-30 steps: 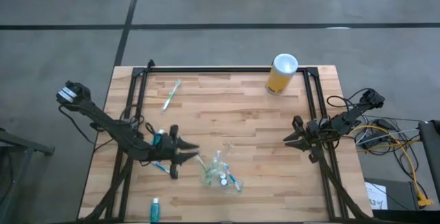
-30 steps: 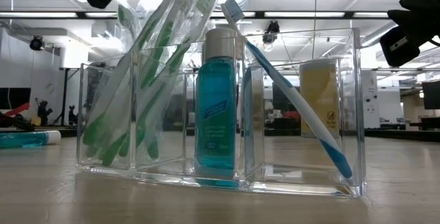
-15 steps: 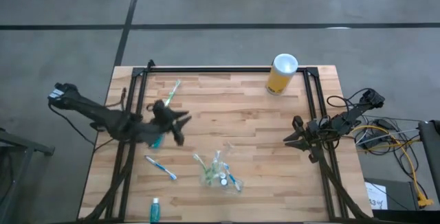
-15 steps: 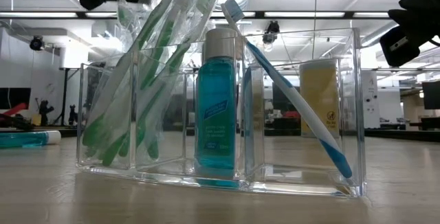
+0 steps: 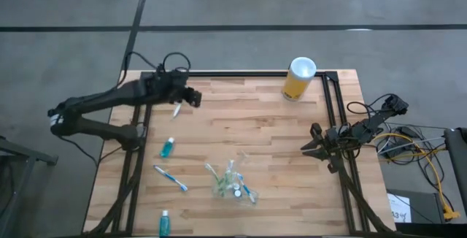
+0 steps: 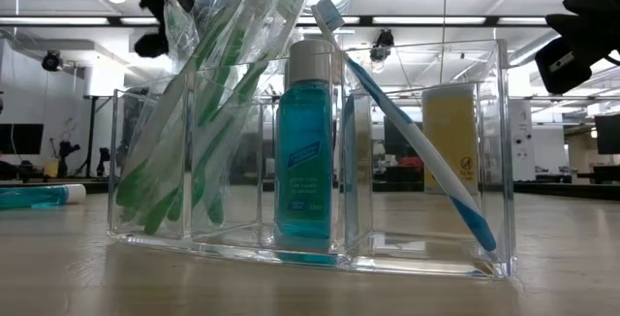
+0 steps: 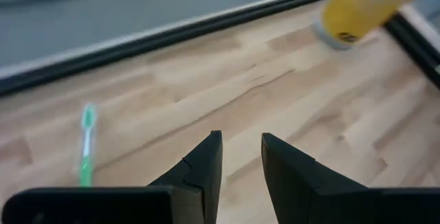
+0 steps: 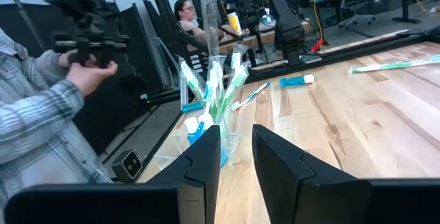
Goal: Pick & Place toothbrushing station
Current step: Put the green toothbrush into the transparent organizer
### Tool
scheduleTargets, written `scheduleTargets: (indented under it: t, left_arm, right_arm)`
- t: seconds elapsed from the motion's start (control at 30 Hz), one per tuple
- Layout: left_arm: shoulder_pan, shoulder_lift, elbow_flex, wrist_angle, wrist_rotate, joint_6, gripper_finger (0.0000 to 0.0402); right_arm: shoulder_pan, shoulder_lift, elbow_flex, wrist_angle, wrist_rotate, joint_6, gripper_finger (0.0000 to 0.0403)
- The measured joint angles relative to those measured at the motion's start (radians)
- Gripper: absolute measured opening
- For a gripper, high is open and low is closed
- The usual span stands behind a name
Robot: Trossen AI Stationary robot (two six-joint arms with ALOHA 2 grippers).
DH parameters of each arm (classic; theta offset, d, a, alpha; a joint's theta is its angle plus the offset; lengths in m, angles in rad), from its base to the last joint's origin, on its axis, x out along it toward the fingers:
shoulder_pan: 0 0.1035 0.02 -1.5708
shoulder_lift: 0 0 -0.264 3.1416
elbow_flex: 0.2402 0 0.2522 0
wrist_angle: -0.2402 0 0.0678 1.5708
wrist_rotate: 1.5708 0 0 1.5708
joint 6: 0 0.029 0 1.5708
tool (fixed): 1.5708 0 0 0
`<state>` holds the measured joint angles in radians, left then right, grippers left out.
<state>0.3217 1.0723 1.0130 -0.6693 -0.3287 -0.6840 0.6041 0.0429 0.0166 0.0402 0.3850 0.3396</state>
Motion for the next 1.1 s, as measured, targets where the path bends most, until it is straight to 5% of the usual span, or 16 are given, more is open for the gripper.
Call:
scheduleTargets:
  t: [0.27, 0.7, 1.1]
  left_arm:
    - [0.277, 0.098, 0.000, -0.083, 0.230, 0.009, 0.0106]
    - [0.423, 0.273, 0.000, -0.078, 0.266, 0.136, 0.0193]
    - [0.494, 0.428, -0.001, 0.013, 0.265, 0.284, 0.0198]
  right_arm:
    - [0.000, 0.000, 0.000, 0.000, 0.000, 0.000, 0.0069]
    - [0.000, 0.000, 0.000, 0.000, 0.000, 0.000, 0.0080]
    - [0.000, 0.000, 0.000, 0.000, 0.000, 0.000, 0.0069]
